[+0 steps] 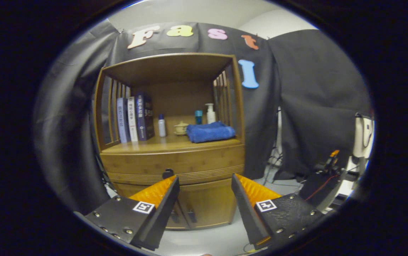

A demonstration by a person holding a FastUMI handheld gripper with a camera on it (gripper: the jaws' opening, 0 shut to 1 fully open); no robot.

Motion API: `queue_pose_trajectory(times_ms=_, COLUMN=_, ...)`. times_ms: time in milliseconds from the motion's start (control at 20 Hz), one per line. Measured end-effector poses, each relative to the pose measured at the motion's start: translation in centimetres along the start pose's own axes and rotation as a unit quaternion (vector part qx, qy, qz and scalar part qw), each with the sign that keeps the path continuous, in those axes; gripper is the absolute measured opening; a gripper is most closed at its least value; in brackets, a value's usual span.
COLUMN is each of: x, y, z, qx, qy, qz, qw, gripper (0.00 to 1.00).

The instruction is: Pull open the drawer, take out the items inside it, and place them on the countertop above the cabinet.

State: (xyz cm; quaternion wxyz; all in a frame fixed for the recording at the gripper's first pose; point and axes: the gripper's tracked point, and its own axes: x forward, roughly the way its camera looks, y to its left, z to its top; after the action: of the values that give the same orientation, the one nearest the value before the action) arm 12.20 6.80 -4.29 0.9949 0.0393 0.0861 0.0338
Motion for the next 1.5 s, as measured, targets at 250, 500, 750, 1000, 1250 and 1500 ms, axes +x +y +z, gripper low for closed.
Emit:
queue_pose_trajectory(times_ms=250, x=7.7, y=5.2, z=-1.3, qx=-0.006, qy=0.032, qz=0.055, qw=0.998, gripper=0.88)
queue_pose_trajectory(times_ms=500, x=13.6, y=8.8, z=-5.8, qx=-0.013, qy=0.088, qz=0.084, qw=0.992, gripper=0.81)
queue_pose_trajectory(times_ms=750, x=17.6, y=9.8, z=-9.3, qx=-0.023, qy=0.124, qz=0.084, qw=0.988, gripper=0.62)
queue_pose_trajectory(times_ms=1000, x=18.0, y=9.8, z=-9.4, qx=-0.038, qy=0.125, qz=0.09, qw=0.987, gripper=0.4)
queue_pose_trajectory(times_ms=1250, x=16.7, y=9.9, z=-9.6, qx=-0.053, qy=0.146, qz=0.067, qw=0.986, gripper=0.28)
queue_pose_trajectory(times_ms=1500, x=11.1, y=8.8, z=-10.2, qx=-0.052, qy=0.165, qz=0.051, qw=0.984, gripper=0.28)
